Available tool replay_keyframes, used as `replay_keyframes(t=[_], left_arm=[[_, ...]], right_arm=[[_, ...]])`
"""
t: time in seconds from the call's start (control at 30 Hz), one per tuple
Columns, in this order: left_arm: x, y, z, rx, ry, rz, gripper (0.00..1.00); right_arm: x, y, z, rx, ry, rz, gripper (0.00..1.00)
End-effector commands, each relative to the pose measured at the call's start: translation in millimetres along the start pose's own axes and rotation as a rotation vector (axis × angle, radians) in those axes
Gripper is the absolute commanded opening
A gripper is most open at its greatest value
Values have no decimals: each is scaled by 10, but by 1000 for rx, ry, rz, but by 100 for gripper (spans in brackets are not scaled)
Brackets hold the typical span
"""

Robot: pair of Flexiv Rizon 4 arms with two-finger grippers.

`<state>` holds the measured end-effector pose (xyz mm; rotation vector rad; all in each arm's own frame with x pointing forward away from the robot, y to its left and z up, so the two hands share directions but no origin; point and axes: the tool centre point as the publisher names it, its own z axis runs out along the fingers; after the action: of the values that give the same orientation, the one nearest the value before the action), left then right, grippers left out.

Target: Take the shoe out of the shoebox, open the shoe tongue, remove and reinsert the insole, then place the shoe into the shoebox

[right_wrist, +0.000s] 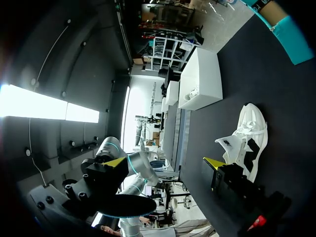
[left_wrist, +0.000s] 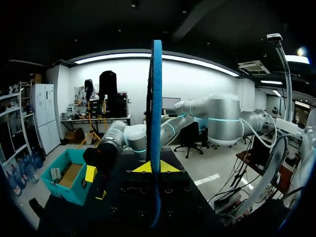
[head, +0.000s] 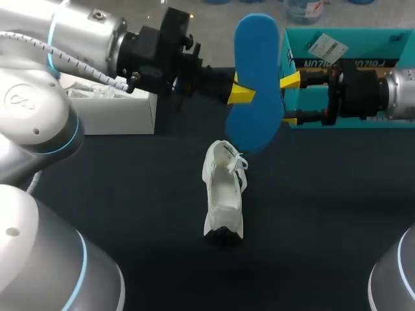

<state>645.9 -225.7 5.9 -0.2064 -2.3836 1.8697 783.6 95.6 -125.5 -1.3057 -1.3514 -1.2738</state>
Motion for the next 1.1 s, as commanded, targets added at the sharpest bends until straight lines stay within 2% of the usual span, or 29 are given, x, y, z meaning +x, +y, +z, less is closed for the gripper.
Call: replay_keyframes(t=[0.03,0.13,0.17,0.23,0.27,0.3,0.4,0.5,1.1], left_arm=[[43,5,38,11,-84,224,0],[43,5,38,11,-84,224,0],[-38,82,53,21,-119,284,0],[-235,253,97,60,-138,545,0],[-321,314,117,93,-151,612,0],[-407,381,128,104,-126,747,0],[-559,491,140,159,-62,967,0],[-633,543,180,174,-46,1071,0],[-633,543,180,174,-46,1071,0]], right_arm=[[2,10,17,1,-2,1,100],[2,10,17,1,-2,1,100],[2,10,17,1,-2,1,100],[2,10,17,1,-2,1,100],[2,10,17,1,-2,1,100],[2,10,17,1,-2,1,100],[2,10,17,1,-2,1,100],[2,10,17,1,-2,1,100],[2,10,17,1,-2,1,100]])
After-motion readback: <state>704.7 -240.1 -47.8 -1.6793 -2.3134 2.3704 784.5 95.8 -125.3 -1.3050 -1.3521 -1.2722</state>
